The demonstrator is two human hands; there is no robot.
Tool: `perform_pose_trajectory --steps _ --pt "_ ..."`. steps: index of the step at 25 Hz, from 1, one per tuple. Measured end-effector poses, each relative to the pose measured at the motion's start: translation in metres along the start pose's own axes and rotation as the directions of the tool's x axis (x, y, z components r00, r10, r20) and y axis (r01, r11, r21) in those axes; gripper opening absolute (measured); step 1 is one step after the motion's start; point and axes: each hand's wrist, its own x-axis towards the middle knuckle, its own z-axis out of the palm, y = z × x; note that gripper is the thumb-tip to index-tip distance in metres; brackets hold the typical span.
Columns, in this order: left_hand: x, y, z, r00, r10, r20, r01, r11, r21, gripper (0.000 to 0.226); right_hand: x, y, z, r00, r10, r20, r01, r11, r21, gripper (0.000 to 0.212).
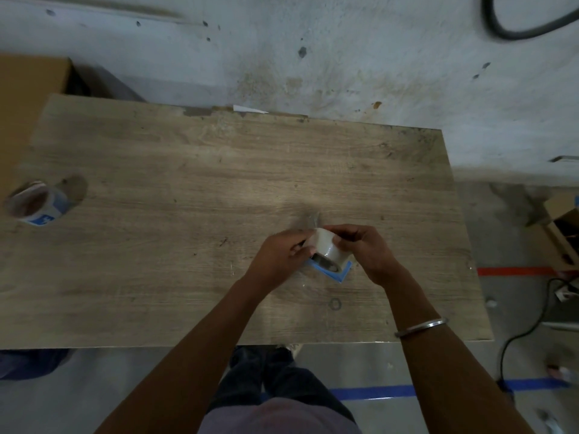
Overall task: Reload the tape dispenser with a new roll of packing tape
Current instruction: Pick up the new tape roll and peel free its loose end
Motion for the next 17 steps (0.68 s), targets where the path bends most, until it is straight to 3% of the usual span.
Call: perform_pose_trajectory --steps 4,8,12,15,17 --pt "0.007 0.003 -0.005 0.994 -0.099 0.038 0.101 0.994 -0.039 0.044 -0.001 -0.009 0.005 1.000 0.003 -0.029 -0.008 0.985 -0.175 0.025" --pt "0.009 0.010 -0.001 0.973 -0.212 0.094 0.231 0.928 -0.292 0.037 0.005 -0.017 0.013 0.990 0.128 -0.056 -0.137 0.966 -0.220 0.020" --pt "0.021 0.014 -0.002 0.978 -0.129 0.162 0.152 0.979 -0.138 0.044 0.000 -0.008 0.004 0.989 0.117 0.086 -0.111 0.992 -0.068 0.033" --pt "0.032 0.015 -0.010 0.986 -0.010 0.167 0.016 0.999 -0.039 0.023 -0.007 -0.003 -0.002 0.979 0.087 0.183 -0.087 0.996 -0.003 0.047" --pt "0.035 0.012 -0.013 0.988 0.034 0.153 -0.036 0.999 0.008 0.015 -0.006 -0.006 0.000 0.981 0.075 0.178 -0.067 0.997 -0.046 0.044"
